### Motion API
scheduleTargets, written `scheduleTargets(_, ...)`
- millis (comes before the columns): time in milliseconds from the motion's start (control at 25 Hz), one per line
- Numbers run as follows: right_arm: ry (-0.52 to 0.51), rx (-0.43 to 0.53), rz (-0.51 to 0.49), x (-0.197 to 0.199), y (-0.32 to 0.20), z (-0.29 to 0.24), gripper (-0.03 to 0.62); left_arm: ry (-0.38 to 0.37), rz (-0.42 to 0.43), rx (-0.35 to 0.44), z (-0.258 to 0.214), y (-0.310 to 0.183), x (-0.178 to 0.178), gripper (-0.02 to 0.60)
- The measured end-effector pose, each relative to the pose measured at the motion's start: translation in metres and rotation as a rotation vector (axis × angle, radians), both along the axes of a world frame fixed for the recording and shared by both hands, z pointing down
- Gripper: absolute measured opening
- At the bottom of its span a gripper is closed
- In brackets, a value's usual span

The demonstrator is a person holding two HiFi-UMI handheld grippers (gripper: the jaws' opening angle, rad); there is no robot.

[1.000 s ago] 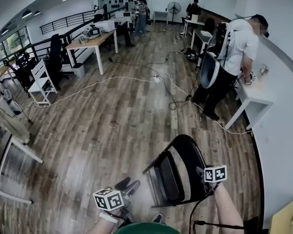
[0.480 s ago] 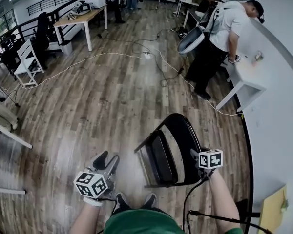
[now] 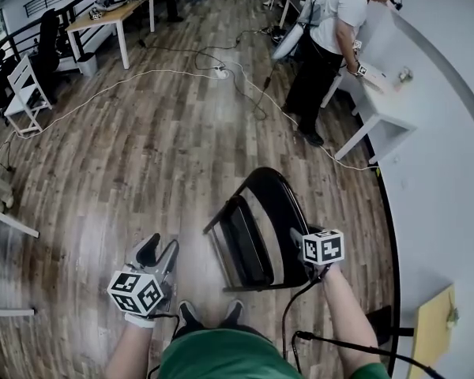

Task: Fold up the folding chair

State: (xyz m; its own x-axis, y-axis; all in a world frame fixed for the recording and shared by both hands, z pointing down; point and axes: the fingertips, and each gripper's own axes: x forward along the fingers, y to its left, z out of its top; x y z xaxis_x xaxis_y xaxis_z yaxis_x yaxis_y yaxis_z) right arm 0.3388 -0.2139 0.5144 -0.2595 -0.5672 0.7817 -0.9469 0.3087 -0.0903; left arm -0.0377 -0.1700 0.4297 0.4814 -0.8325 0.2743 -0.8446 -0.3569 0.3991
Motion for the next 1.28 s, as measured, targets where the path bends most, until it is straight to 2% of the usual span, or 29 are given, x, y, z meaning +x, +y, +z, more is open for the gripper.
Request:
scheduleTargets(560,-0.013,-0.003,-0.012,-0.001,0.002,0.001,0.132,0.003,-0.039,0.002,-0.005,0.001,-0.007,0.222)
scheduleTargets(880,0.014,-0.004,0.008,0.006,0.0,-0.001,0.132,0.003,-0.041,0.003,-0.006,0.0,-0.005,0.221)
scheduleTargets(1080,-0.026,-0.007,-0.012,-0.004,0.0,-0.001,0.132,0.015,-0.046,0.0,-0.007,0.001,-0.006,0.218)
scheduleTargets(1280,0.013,-0.003,0.008,0.003,0.0,-0.002,0.132,0.024,-0.049,-0.008,-0.004,0.005,-0.01,0.213)
